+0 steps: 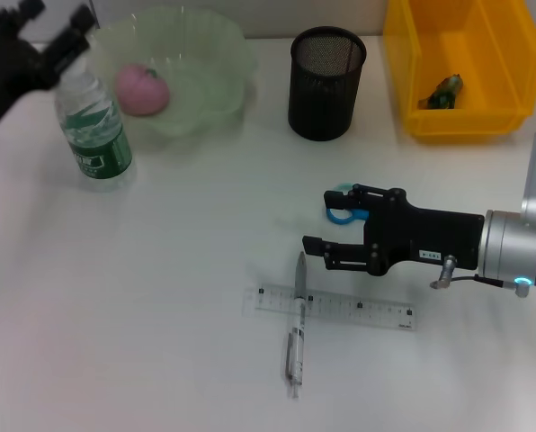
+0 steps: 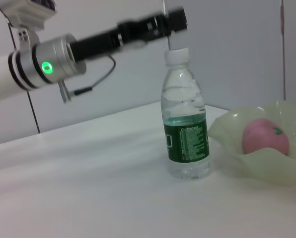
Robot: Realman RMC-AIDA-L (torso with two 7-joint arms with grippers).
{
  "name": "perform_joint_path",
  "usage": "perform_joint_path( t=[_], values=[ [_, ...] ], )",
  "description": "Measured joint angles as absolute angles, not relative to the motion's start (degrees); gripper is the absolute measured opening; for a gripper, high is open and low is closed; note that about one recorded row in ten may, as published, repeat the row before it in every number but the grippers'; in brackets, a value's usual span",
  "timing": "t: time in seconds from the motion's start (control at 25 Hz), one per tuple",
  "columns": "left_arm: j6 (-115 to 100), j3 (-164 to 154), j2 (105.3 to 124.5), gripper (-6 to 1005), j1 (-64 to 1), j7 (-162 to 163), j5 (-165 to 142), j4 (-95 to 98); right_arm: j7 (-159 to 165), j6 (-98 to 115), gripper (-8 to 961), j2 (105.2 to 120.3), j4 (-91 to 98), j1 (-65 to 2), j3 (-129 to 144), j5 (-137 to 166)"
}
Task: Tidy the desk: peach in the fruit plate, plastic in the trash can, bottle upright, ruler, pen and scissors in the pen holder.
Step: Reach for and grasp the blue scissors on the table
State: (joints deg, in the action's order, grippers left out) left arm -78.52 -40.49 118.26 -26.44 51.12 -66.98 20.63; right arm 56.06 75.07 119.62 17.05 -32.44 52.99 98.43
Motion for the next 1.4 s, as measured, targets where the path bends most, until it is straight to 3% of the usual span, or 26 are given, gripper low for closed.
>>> perform_joint_path(
  t=[0.2,0.56,0.76,1.08,1.4],
  values=[
    [-85.35,-40.75,117.75,782,-24.92,62.85,-67.29,26.38,56.06,74.81,770,119.62,17.2,-32.42,52.99,98.09],
    [-102.56,-41.91,114.52,781,-21.45,70.64,-71.49,27.84,56.8,74.27,770,119.37,17.55,-32.44,53.0,94.98],
    [-107.48,-41.93,114.1,781,-20.37,68.13,-79.85,28.89,58.69,73.98,770,119.27,17.78,-32.86,53.0,94.97],
    [-106.57,-41.92,115.03,781,-20.85,60.34,-94.78,28.56,69.34,74.31,769,118.95,23.89,-32.51,53.61,95.69],
    [-99.47,-41.92,117.68,778,-21.88,57.33,-104.64,28.26,90.49,78.45,769,118.49,39.21,-32.97,53.74,109.26]
  ],
)
